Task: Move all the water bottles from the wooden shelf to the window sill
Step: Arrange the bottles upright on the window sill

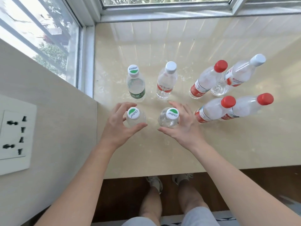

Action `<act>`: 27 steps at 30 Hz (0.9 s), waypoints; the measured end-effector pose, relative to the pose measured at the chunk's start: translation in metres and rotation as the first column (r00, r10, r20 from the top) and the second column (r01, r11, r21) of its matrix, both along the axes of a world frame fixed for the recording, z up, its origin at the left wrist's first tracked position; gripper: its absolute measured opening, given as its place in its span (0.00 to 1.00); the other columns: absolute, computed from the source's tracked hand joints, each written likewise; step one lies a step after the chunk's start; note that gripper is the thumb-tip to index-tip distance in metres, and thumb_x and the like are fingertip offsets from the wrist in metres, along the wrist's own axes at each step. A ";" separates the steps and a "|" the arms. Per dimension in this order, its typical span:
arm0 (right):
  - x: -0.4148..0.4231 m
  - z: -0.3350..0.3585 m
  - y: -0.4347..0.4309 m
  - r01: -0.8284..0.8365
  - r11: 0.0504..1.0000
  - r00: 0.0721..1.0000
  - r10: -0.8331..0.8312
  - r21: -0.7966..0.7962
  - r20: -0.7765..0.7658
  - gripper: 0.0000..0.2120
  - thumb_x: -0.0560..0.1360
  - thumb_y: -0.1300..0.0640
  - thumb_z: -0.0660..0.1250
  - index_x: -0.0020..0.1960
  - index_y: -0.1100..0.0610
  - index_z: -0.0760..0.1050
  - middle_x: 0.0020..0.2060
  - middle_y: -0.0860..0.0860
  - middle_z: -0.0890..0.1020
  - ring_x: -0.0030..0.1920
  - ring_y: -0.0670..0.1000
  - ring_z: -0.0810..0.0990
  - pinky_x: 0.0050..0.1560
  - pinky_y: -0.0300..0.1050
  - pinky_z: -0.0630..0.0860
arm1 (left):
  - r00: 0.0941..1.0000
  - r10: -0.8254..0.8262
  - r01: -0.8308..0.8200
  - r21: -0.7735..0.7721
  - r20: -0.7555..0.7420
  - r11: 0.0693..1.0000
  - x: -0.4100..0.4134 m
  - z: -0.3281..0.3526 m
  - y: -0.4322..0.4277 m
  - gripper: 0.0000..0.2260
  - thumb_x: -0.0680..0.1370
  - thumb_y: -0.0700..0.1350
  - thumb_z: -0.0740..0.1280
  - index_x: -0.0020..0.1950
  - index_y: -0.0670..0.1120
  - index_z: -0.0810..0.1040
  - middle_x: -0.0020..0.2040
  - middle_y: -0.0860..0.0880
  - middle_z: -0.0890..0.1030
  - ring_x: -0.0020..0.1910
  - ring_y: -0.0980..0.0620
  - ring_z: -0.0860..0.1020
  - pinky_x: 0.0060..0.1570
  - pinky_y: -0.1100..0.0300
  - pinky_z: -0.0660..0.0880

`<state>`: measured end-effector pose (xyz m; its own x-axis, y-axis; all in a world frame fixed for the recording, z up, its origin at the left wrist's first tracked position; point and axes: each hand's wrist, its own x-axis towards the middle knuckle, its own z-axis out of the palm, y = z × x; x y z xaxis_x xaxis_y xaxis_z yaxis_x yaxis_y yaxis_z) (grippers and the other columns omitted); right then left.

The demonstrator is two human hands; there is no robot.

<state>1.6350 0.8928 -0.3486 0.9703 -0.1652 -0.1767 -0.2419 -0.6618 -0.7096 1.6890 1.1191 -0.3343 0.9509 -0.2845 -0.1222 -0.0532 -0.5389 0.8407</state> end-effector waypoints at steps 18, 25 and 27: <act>0.000 0.007 0.007 0.011 0.997 0.999 -0.013 -0.082 -0.030 0.31 0.64 0.44 0.78 0.63 0.44 0.72 0.57 0.43 0.76 0.54 0.50 0.78 0.50 0.51 0.78 | 0.999 0.014 -0.015 -0.015 -0.042 1.000 -0.008 -0.002 0.007 0.27 0.67 0.49 0.79 0.64 0.53 0.75 0.58 0.57 0.78 0.60 0.59 0.76 0.58 0.55 0.78; -0.011 0.020 -0.010 -0.049 0.999 0.971 0.047 -0.002 -0.235 0.53 0.64 0.49 0.79 0.77 0.33 0.50 0.63 0.44 0.71 0.62 0.49 0.73 0.60 0.50 0.74 | 0.991 0.000 -0.001 -0.006 -0.134 1.000 -0.012 0.004 0.013 0.38 0.63 0.53 0.80 0.70 0.56 0.69 0.63 0.59 0.74 0.65 0.63 0.71 0.63 0.59 0.72; -0.012 0.030 -0.018 -0.045 0.999 0.966 0.041 -0.011 -0.254 0.52 0.66 0.55 0.77 0.77 0.32 0.49 0.65 0.45 0.70 0.64 0.50 0.73 0.61 0.52 0.75 | 0.984 -0.047 0.053 0.030 -0.175 0.998 -0.010 0.009 0.021 0.42 0.63 0.53 0.81 0.72 0.59 0.65 0.66 0.61 0.71 0.67 0.64 0.69 0.64 0.59 0.69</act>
